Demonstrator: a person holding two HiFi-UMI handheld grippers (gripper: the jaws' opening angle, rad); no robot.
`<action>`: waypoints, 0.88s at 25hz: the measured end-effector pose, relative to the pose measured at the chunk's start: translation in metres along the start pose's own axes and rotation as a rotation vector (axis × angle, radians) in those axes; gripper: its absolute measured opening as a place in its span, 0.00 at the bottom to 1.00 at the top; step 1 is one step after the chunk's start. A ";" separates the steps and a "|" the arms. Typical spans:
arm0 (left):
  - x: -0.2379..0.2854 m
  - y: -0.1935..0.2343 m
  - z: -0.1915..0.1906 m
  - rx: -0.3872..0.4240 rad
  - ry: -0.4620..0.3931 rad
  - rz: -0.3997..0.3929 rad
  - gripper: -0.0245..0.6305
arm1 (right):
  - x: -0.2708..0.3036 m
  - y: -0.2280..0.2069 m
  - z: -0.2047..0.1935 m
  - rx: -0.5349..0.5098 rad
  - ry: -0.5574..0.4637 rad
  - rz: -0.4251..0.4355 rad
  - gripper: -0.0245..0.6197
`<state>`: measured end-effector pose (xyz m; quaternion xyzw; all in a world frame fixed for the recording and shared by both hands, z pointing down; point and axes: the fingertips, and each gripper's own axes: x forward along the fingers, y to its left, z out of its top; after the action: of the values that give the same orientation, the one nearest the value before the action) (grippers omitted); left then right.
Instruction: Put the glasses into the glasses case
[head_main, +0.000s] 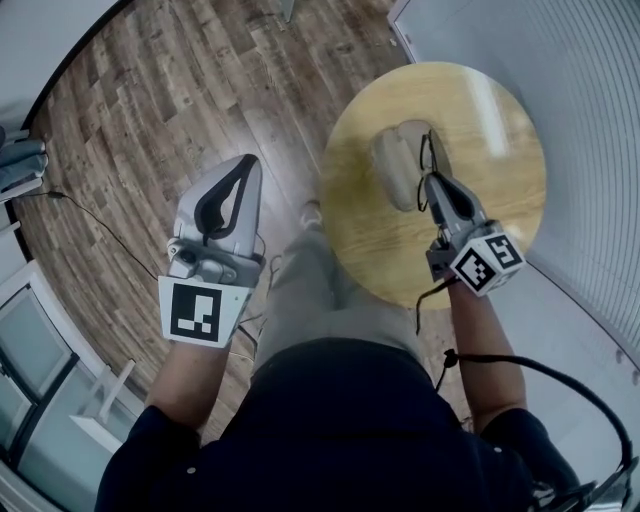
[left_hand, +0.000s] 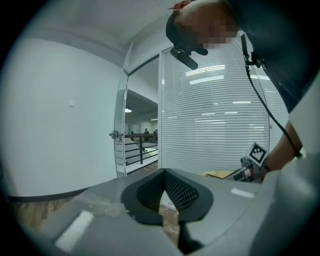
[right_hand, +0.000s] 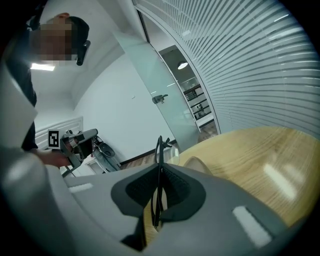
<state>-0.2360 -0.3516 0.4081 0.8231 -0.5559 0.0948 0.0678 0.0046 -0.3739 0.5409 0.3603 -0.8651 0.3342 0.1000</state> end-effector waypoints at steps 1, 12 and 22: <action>0.000 0.000 -0.004 -0.001 0.006 0.001 0.04 | 0.001 -0.003 -0.004 0.001 0.007 -0.002 0.08; 0.003 0.000 -0.029 0.007 0.033 0.013 0.04 | 0.017 -0.020 -0.030 -0.009 0.072 -0.011 0.08; 0.000 0.004 -0.052 -0.047 0.063 0.033 0.04 | 0.032 -0.019 -0.050 -0.047 0.165 -0.007 0.08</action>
<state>-0.2440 -0.3420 0.4583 0.8085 -0.5692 0.1089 0.1028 -0.0084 -0.3690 0.6018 0.3321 -0.8602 0.3422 0.1805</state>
